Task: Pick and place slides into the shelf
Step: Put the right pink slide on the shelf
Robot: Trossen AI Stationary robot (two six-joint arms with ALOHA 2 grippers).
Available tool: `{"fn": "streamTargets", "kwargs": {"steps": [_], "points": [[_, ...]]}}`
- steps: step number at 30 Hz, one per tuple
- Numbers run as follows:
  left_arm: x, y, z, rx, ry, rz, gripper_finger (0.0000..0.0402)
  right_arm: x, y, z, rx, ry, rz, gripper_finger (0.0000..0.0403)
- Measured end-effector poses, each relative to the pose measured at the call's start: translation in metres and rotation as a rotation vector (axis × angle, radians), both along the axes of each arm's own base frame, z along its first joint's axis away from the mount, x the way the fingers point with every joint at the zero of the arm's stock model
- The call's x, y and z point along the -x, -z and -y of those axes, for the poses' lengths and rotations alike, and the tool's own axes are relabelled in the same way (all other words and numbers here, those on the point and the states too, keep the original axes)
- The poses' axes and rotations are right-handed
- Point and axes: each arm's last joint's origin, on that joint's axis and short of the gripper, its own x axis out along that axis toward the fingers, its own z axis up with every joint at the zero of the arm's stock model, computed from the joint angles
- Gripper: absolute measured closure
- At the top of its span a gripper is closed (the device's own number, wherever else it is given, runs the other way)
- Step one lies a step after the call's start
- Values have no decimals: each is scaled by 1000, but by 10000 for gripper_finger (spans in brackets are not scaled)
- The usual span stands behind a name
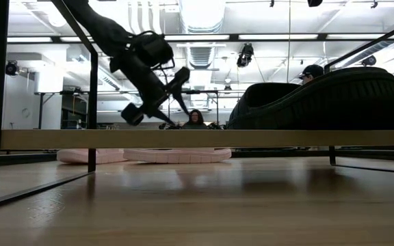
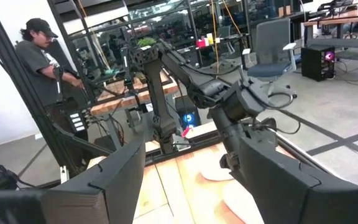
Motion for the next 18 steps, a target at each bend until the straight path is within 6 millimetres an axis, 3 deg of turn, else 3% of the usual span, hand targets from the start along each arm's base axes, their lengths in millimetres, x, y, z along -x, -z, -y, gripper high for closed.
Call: {"fn": "streamTargets", "kwargs": {"steps": [13,18], "points": [[-4,18,-4,-13,-86,-73,234,0,0,0,1,0,-1,154],[-13,21,-9,-7,-142,11,234,0,0,0,0,-1,0,154]]}}
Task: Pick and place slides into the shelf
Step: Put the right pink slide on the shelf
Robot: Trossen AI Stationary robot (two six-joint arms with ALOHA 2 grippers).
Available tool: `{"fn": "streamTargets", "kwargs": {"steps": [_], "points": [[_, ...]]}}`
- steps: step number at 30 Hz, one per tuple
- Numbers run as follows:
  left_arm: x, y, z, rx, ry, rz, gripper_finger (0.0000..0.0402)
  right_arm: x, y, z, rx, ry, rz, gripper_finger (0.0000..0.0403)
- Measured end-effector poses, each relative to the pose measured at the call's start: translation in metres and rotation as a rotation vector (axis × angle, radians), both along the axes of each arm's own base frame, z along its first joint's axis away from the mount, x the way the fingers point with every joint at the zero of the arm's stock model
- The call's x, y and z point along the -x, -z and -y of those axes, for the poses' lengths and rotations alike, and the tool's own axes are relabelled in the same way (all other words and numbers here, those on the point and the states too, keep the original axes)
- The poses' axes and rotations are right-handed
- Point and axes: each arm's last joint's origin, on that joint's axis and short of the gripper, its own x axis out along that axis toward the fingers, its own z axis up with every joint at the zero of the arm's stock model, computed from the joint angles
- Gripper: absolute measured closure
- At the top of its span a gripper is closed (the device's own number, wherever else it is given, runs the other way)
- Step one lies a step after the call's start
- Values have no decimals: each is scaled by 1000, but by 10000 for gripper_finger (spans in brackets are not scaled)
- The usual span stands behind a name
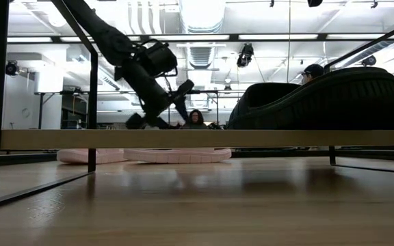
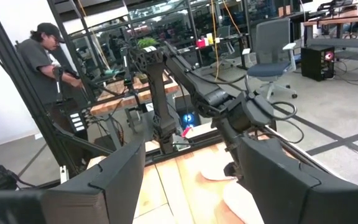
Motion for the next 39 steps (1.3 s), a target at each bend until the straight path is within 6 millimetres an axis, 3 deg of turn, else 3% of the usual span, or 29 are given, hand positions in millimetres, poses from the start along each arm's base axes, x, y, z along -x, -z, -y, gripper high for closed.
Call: {"fn": "streamTargets", "kwargs": {"steps": [8,27,31,37,39], "points": [[-15,11,-6,10,-4,61,234,0,0,0,-2,0,-2,154],[-21,19,-8,-7,31,78,240,0,0,0,-2,0,-4,154],[-21,19,-9,-19,41,76,280,0,0,0,-3,1,-4,154],[-21,19,-9,-72,92,66,382,0,0,0,-3,0,-4,154],[-21,18,-8,-94,118,68,394,0,0,0,-2,0,-3,154]]}}
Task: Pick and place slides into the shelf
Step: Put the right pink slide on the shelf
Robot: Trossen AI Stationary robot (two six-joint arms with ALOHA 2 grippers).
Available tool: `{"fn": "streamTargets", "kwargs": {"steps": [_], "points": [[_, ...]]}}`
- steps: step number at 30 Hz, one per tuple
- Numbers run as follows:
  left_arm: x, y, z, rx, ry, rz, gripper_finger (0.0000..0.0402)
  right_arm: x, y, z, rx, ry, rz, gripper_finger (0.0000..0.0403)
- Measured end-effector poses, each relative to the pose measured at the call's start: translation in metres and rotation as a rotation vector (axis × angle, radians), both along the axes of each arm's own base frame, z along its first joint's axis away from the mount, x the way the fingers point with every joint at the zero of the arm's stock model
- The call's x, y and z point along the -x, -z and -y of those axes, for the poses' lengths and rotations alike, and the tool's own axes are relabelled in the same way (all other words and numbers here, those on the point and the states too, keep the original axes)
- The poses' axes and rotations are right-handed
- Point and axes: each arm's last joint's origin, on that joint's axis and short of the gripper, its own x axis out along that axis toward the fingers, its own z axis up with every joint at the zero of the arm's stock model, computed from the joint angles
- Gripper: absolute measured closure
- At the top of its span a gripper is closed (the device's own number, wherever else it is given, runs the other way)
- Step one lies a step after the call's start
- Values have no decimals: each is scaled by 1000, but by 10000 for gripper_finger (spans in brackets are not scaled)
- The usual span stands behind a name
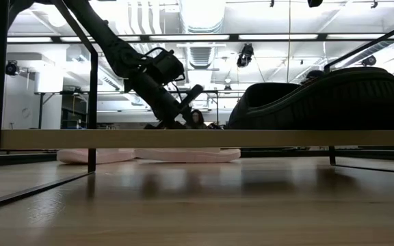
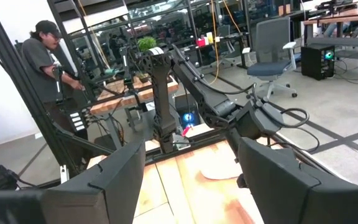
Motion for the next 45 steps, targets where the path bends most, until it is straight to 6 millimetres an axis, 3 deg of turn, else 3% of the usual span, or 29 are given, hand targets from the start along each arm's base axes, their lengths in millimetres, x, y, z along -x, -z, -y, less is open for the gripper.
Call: {"fn": "streamTargets", "kwargs": {"steps": [7,15,22,35,45], "points": [[-2,-6,1,-18,89,54,400,0,0,0,-1,0,0,154],[-1,-34,4,-86,214,190,400,2,-1,0,-3,1,3,154],[3,-71,11,-166,419,329,401,8,-4,0,-9,1,27,154],[23,-158,33,-212,845,659,401,12,-5,0,-9,2,39,154],[29,-176,44,-181,1127,784,401,12,-5,0,-30,3,42,154]]}}
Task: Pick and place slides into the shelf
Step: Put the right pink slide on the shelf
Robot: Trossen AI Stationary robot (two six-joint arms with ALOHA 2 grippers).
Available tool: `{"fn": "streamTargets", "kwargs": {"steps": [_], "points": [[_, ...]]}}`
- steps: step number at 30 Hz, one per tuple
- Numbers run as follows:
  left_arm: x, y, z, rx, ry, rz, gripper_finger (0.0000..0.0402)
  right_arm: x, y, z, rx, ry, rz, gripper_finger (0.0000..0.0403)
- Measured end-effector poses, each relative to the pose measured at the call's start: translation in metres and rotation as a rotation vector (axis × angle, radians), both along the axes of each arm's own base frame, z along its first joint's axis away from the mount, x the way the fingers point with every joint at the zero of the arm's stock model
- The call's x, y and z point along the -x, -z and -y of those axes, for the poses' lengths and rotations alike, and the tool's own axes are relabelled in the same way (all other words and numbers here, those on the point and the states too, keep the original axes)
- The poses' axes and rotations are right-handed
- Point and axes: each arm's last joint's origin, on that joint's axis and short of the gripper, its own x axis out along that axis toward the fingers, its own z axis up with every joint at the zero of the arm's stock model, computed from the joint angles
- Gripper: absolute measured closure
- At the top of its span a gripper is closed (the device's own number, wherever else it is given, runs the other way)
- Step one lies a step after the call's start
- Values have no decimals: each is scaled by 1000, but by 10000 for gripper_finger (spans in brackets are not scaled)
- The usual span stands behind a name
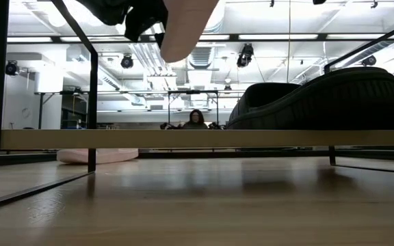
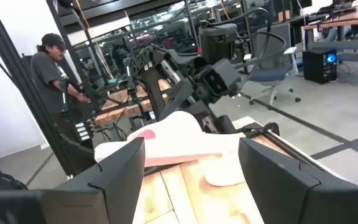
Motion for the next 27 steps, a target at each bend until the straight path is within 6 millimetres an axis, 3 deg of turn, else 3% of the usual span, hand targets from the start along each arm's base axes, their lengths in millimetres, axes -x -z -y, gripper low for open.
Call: {"fn": "streamTargets", "kwargs": {"steps": [7,12,19,23,27], "points": [[-5,2,1,-54,-152,21,401,0,0,1,-39,29,4,154],[-7,1,13,-44,-72,16,402,0,0,2,-50,61,7,154],[-8,-7,45,-71,11,57,402,0,0,2,-50,77,6,154],[-1,-35,57,-122,-48,155,402,0,0,2,-58,77,8,154],[17,-70,61,-170,-274,258,402,0,0,2,-58,77,8,154]]}}
